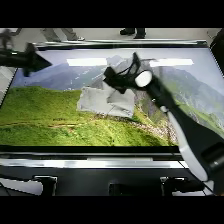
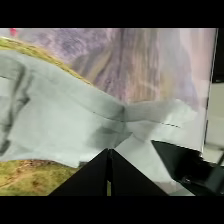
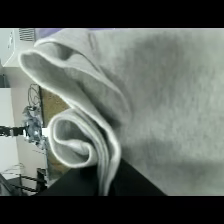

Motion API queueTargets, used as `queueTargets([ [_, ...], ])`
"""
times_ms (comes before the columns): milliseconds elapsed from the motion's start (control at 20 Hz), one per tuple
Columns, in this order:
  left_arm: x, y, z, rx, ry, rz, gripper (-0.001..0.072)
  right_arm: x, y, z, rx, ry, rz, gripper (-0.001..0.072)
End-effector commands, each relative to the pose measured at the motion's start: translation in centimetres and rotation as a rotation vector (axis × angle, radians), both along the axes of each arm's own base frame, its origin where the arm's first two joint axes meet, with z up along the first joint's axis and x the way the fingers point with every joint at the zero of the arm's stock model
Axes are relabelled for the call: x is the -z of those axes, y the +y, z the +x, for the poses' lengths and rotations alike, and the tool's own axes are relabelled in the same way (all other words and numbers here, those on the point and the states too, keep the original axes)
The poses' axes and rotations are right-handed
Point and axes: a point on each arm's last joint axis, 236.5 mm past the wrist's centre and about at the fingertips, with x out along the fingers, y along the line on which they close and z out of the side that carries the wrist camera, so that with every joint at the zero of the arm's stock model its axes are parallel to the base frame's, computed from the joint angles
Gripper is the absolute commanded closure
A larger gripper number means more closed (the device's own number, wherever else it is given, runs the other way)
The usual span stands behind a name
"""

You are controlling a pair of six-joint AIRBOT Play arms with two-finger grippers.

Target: Fold the clothes and pants, and hang the long-sleeved shirts on hangers.

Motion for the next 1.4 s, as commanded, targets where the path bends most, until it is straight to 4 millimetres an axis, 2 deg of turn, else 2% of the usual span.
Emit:
queueTargets([
  [0, -1.2, 4.7, -2.5, -0.046, 0.013, 0.044, 0.069, 3.9, 4.3, 0.5, 0.052, 0.05, 0.072, 0.0684],
  [150, -0.9, 5.3, -3.1, -0.026, 0.022, 0.058, 0.069, 5.9, 5.6, 0.3, 0.053, 0.108, 0.098, 0.0684],
  [350, -0.8, 5.4, -3.1, -0.025, 0.025, 0.058, 0.069, 5.6, 6.0, 0.6, 0.052, 0.105, 0.11, 0.0684],
  [650, -0.8, 5.3, -3.2, -0.024, 0.026, 0.058, 0.069, 7.9, 6.2, 1.9, 0.126, 0.152, 0.154, 0.068],
  [700, -0.8, 5.3, -3.2, -0.024, 0.026, 0.058, 0.069, 7.9, 6.3, 2.2, 0.14, 0.138, 0.159, 0.0646],
  [750, -0.8, 5.3, -3.2, -0.024, 0.026, 0.058, 0.069, 7.5, 6.4, 2.5, 0.157, 0.121, 0.166, 0.0508],
  [800, -0.8, 5.3, -3.2, -0.024, 0.026, 0.058, 0.069, 7.2, 6.8, 2.4, 0.164, 0.114, 0.179, 0.0405],
  [950, -0.7, 5.3, -3.1, -0.024, 0.029, 0.058, 0.0689, 6.6, 7.7, 2.0, 0.171, 0.144, 0.225, 0.0373],
  [1000, -0.7, 5.4, -3.1, -0.024, 0.029, 0.058, 0.069, 6.4, 7.9, 1.6, 0.159, 0.162, 0.236, 0.0289],
  [1050, -0.6, 5.4, -3.1, -0.024, 0.03, 0.058, 0.069, 5.9, 7.8, 1.6, 0.157, 0.156, 0.24, 0.027],
  [1100, -0.6, 5.4, -3.0, -0.022, 0.026, 0.063, 0.0689, 4.8, 7.3, 1.8, 0.152, 0.13, 0.24, 0.0271],
  [1200, -0.6, 5.5, -3.0, -0.018, 0.021, 0.066, 0.0689, 2.1, 4.8, 3.0, 0.14, 0.067, 0.231, 0.027],
  [1250, -0.6, 5.5, -3.0, -0.019, 0.021, 0.066, 0.0689, 0.9, 2.7, 3.7, 0.127, 0.045, 0.22, 0.0248],
  [1350, -0.6, 5.5, -3.0, -0.019, 0.021, 0.066, 0.0689, -0.5, -3.1, 4.7, 0.077, 0.033, 0.176, 0.0154],
])
